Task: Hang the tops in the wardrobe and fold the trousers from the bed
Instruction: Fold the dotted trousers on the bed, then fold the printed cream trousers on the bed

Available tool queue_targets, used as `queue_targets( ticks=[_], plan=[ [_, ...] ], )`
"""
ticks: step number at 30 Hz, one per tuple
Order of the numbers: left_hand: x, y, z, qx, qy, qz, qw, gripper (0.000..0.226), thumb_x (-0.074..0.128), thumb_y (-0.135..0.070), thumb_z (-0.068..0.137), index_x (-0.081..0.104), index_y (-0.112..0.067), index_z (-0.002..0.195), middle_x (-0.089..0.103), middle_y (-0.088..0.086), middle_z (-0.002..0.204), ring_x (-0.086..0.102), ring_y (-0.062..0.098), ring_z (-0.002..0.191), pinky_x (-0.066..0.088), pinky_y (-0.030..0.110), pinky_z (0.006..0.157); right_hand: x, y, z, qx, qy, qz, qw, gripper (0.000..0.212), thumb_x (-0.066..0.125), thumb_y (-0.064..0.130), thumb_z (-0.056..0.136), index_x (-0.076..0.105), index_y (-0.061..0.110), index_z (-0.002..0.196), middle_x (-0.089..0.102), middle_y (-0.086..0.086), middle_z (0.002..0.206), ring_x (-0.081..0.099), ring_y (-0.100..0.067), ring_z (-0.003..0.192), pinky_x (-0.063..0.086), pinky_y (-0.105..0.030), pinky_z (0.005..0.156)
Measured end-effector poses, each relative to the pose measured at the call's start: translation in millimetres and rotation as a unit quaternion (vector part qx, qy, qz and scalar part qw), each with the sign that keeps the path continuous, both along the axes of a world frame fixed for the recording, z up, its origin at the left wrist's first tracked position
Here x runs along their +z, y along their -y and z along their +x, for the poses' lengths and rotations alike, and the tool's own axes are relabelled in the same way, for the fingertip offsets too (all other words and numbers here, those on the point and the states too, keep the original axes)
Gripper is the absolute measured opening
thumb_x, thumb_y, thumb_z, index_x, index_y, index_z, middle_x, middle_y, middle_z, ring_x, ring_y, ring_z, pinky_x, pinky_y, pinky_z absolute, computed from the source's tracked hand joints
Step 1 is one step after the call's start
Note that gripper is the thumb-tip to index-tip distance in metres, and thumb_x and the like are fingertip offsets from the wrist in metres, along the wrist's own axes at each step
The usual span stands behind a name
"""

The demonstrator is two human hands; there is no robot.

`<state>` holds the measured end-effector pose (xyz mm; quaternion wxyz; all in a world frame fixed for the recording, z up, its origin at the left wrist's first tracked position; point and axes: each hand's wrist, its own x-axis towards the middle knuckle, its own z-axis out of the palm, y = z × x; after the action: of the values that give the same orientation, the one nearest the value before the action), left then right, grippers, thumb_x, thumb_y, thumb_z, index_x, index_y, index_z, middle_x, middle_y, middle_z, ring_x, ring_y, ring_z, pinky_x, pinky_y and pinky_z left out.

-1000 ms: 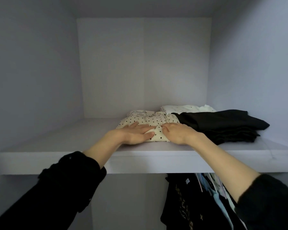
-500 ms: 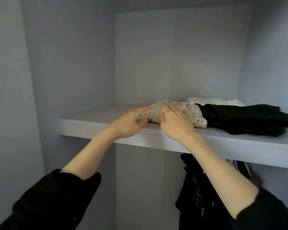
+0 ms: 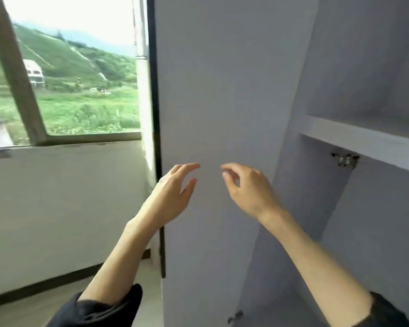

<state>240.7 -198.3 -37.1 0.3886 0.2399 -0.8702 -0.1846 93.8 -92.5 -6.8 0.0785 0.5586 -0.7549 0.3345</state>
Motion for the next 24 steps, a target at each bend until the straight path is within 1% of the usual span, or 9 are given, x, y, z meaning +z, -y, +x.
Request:
queue_targets(
  ticks=[2,4,8,12,17,18,20,23,24],
  plan=[
    [-18,6,71,0.06,0.004,0.031,0.998,0.034,0.047,-0.02,0.097,0.052,-0.022,0.131,0.055,-0.002,0.126,0.054,0.013,0.112,0.04,0.025,0.095,-22,27,58,0.078,0.025,0.028,0.996,0.027,0.049,0.027,0.095,0.061,0.021,0.118,0.066,0.005,0.106,0.06,-0.017,0.1,0.046,-0.031,0.086],
    [-32,6,131,0.108,0.003,0.063,0.992,0.032,0.047,-0.019,0.096,0.054,-0.02,0.128,0.058,-0.002,0.123,0.055,0.01,0.108,0.042,0.026,0.095,-36,45,110,0.135,0.043,0.049,0.989,0.027,0.049,0.028,0.095,0.061,0.022,0.118,0.065,0.007,0.103,0.06,-0.014,0.095,0.045,-0.029,0.083],
    [-60,-11,274,0.214,0.01,0.127,0.968,0.032,0.049,-0.018,0.096,0.054,-0.018,0.127,0.059,-0.002,0.12,0.054,0.005,0.103,0.04,0.018,0.091,-66,75,237,0.248,0.071,0.088,0.962,0.027,0.052,0.026,0.094,0.061,0.02,0.119,0.066,0.006,0.103,0.062,-0.014,0.092,0.048,-0.035,0.087],
    [-84,-43,408,0.32,0.018,0.185,0.929,0.031,0.049,-0.021,0.096,0.055,-0.017,0.126,0.06,-0.002,0.116,0.054,0.003,0.101,0.038,0.013,0.088,-94,85,364,0.355,0.076,0.126,0.923,0.028,0.052,0.027,0.094,0.06,0.02,0.12,0.066,0.006,0.102,0.062,-0.014,0.092,0.047,-0.034,0.089],
    [-112,-113,546,0.477,-0.018,0.249,0.843,0.03,0.047,-0.022,0.097,0.056,-0.02,0.125,0.058,-0.005,0.109,0.054,0.006,0.097,0.038,0.016,0.084,-128,72,519,0.506,0.053,0.186,0.841,0.03,0.053,0.026,0.094,0.059,0.018,0.122,0.069,0.002,0.106,0.064,-0.016,0.094,0.047,-0.033,0.089],
    [-118,-122,559,0.492,-0.021,0.259,0.831,0.03,0.047,-0.023,0.097,0.056,-0.02,0.125,0.057,-0.006,0.109,0.054,0.005,0.096,0.038,0.016,0.083,-131,69,536,0.521,0.048,0.193,0.83,0.03,0.053,0.026,0.093,0.059,0.019,0.122,0.069,0.001,0.107,0.064,-0.016,0.095,0.047,-0.032,0.089],
    [-130,-154,597,0.542,-0.035,0.282,0.791,0.03,0.046,-0.024,0.097,0.055,-0.022,0.125,0.057,-0.007,0.11,0.053,0.004,0.097,0.037,0.016,0.082,-142,59,588,0.574,0.03,0.202,0.793,0.03,0.053,0.026,0.093,0.059,0.019,0.122,0.069,0.001,0.108,0.064,-0.017,0.095,0.047,-0.03,0.087],
    [-151,-207,646,0.614,-0.071,0.318,0.719,0.03,0.044,-0.027,0.098,0.054,-0.024,0.127,0.056,-0.007,0.116,0.051,0.003,0.098,0.037,0.016,0.081,-158,37,664,0.654,-0.001,0.223,0.723,0.029,0.054,0.025,0.094,0.06,0.018,0.121,0.069,0.0,0.107,0.065,-0.019,0.095,0.048,-0.03,0.085],
    [-157,-217,654,0.625,-0.076,0.328,0.704,0.031,0.044,-0.028,0.098,0.053,-0.025,0.127,0.056,-0.007,0.118,0.051,0.003,0.099,0.037,0.016,0.08,-160,31,675,0.669,-0.01,0.23,0.707,0.029,0.054,0.025,0.094,0.059,0.018,0.122,0.069,-0.001,0.107,0.065,-0.019,0.096,0.048,-0.03,0.085]
  ],
)
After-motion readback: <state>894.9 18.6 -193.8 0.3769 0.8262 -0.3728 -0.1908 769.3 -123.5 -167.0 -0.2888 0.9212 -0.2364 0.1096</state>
